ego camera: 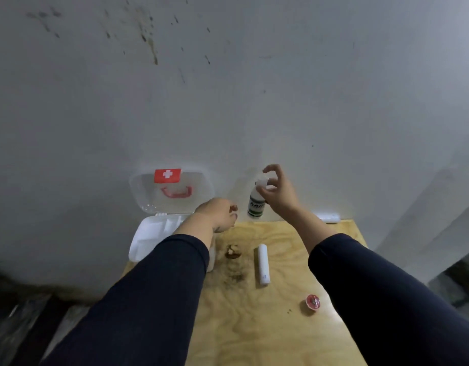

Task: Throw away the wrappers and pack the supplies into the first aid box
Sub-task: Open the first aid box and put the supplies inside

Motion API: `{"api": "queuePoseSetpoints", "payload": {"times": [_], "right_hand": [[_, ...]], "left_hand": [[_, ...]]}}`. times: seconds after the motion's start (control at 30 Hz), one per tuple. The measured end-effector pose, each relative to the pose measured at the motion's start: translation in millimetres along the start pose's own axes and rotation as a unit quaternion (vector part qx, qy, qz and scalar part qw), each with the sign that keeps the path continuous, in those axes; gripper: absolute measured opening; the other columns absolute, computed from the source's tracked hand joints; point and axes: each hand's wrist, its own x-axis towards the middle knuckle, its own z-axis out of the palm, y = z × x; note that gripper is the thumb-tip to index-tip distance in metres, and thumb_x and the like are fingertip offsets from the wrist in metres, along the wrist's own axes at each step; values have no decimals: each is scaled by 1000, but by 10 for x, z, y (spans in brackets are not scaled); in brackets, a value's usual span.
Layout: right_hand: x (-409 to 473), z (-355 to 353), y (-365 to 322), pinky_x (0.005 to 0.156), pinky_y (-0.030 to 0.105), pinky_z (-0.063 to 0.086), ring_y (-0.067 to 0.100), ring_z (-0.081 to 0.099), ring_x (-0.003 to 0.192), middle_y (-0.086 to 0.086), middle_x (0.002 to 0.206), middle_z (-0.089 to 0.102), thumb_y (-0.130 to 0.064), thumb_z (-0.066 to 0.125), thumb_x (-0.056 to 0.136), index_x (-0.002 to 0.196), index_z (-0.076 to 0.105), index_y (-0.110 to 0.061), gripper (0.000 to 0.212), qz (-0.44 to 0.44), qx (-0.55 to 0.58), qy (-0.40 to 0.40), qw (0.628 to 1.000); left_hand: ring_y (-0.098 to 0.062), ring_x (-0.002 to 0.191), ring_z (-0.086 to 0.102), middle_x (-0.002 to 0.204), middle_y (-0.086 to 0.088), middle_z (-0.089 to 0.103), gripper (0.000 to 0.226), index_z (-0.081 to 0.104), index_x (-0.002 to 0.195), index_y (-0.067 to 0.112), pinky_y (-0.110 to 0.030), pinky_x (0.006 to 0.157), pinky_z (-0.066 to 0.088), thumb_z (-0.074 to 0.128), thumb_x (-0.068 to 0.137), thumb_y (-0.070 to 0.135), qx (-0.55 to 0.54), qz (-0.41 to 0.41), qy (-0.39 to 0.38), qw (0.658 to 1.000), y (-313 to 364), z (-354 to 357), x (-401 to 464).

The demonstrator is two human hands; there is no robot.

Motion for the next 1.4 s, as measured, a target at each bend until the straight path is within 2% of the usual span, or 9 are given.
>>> {"api": "queuePoseSetpoints", "payload": {"times": [0.13, 0.33, 0.57, 0.73, 0.83, 1.0, 1.1, 1.23, 1.4], "right_hand": [[-146, 392, -222, 69, 37, 52, 25, 60, 86, 10, 97, 59, -8, 62, 88, 95, 47, -25, 24, -5, 23, -23, 999], [-374, 916, -355, 77, 52, 59, 34, 65, 96, 15, 104, 64, -13, 63, 86, 92, 48, -31, 24, 8, 12, -50, 999], [-592, 1361, -117, 64, 23, 46, 21, 59, 93, 5, 102, 60, -12, 59, 88, 108, 51, -20, 23, 28, -79, -59, 995], [-714, 1533, 58, 72, 40, 53, 29, 63, 91, 12, 101, 65, -5, 54, 88, 114, 52, -18, 29, 16, -196, -54, 979], [-711, 1587, 140, 77, 40, 55, 27, 63, 92, 9, 105, 66, -4, 55, 86, 114, 54, -18, 31, 7, -232, -47, 972], [-666, 1527, 98, 76, 26, 44, 21, 59, 105, 6, 116, 65, -16, 66, 84, 112, 60, -15, 29, 11, -181, -66, 981], [-623, 1352, 79, 71, 33, 51, 21, 59, 104, 6, 114, 66, -22, 62, 88, 109, 62, -15, 22, 29, -169, -32, 985], [-566, 955, 172, 84, 30, 46, 25, 60, 110, 8, 118, 65, -19, 58, 89, 111, 64, -15, 23, 55, -231, -23, 971], [-583, 368, 344, 80, 26, 41, 25, 58, 114, 9, 125, 62, -20, 56, 91, 116, 62, -16, 27, 105, -272, -11, 956]], "left_hand": [[-28, 122, 56, 138, -5, 57, 40, 55, 134, 22, -39, 103, 47, 53, 95, 30, -32, -26, 14, 999, -389, -37, -283], [-28, 127, 51, 144, -2, 48, 47, 49, 139, 25, -39, 101, 46, 57, 93, 31, -17, -51, 4, 999, -961, 71, -489], [-26, 145, 29, 161, -2, 22, 68, 28, 152, 15, -42, 115, 33, 54, 95, 42, 21, -39, -25, 999, -1309, 429, -534], [-22, 149, 22, 164, 0, 15, 72, 25, 153, 13, -42, 119, 26, 48, 95, 50, 33, -20, -4, 999, -1427, 530, -516], [-22, 150, 21, 164, 1, 14, 71, 25, 153, 14, -42, 121, 22, 47, 96, 49, 33, -15, -1, 999, -1442, 546, -514], [-25, 146, 28, 160, -3, 26, 65, 30, 150, 15, -43, 119, 25, 51, 96, 42, 35, -12, 5, 999, -1375, 462, -531], [-25, 141, 35, 155, -3, 35, 57, 34, 148, 16, -41, 112, 35, 50, 97, 36, 19, -3, 51, 998, -1252, 302, -491], [-22, 137, 39, 150, 0, 41, 45, 43, 143, 18, -39, 108, 38, 45, 99, 28, 0, 45, 97, 994, -882, 122, -362], [-23, 131, 47, 144, 0, 49, 38, 52, 135, 20, -38, 105, 41, 46, 98, 25, -3, 99, 45, 994, -313, 167, -184]]}}
